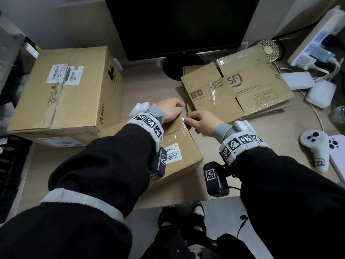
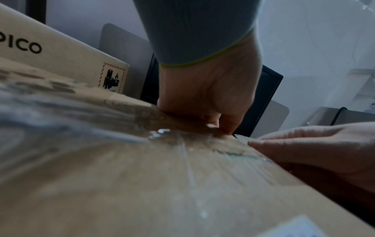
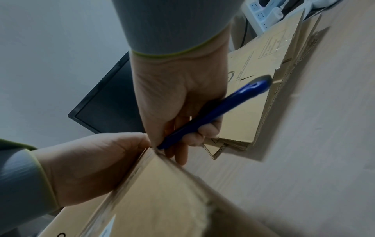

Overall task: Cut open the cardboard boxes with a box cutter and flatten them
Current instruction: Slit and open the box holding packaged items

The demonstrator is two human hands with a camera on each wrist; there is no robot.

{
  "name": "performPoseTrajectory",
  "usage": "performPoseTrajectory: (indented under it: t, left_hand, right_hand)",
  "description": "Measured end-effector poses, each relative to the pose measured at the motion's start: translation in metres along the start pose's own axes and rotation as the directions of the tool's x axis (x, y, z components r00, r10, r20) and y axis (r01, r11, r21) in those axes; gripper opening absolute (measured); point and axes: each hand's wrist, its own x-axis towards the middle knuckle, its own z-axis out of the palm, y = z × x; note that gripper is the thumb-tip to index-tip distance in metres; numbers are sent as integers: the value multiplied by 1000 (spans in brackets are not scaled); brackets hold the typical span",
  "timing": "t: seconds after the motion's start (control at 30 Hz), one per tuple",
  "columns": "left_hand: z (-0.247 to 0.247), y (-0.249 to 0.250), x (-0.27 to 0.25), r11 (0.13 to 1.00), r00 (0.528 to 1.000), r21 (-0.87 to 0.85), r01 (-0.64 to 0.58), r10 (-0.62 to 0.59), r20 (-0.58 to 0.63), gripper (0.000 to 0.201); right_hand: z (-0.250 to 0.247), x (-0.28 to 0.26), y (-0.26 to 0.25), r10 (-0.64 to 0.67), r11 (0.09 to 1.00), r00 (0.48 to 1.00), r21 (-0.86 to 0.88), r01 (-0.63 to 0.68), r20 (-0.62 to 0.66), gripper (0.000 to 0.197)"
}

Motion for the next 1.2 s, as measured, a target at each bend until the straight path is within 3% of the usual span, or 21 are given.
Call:
performPoseTrajectory:
  t: [0.3,1.2]
  left_hand:
    - [0,0,0,1000,1000,23,4,-4,2,37]
    - [4,-1,4,999,1000,50,-7,7,-10,35]
  right_hand:
    - [-3,-6,7,1,997,999,77,-4,42,32]
    - [-1,-32,26,50,988,990,138,-68,133,18]
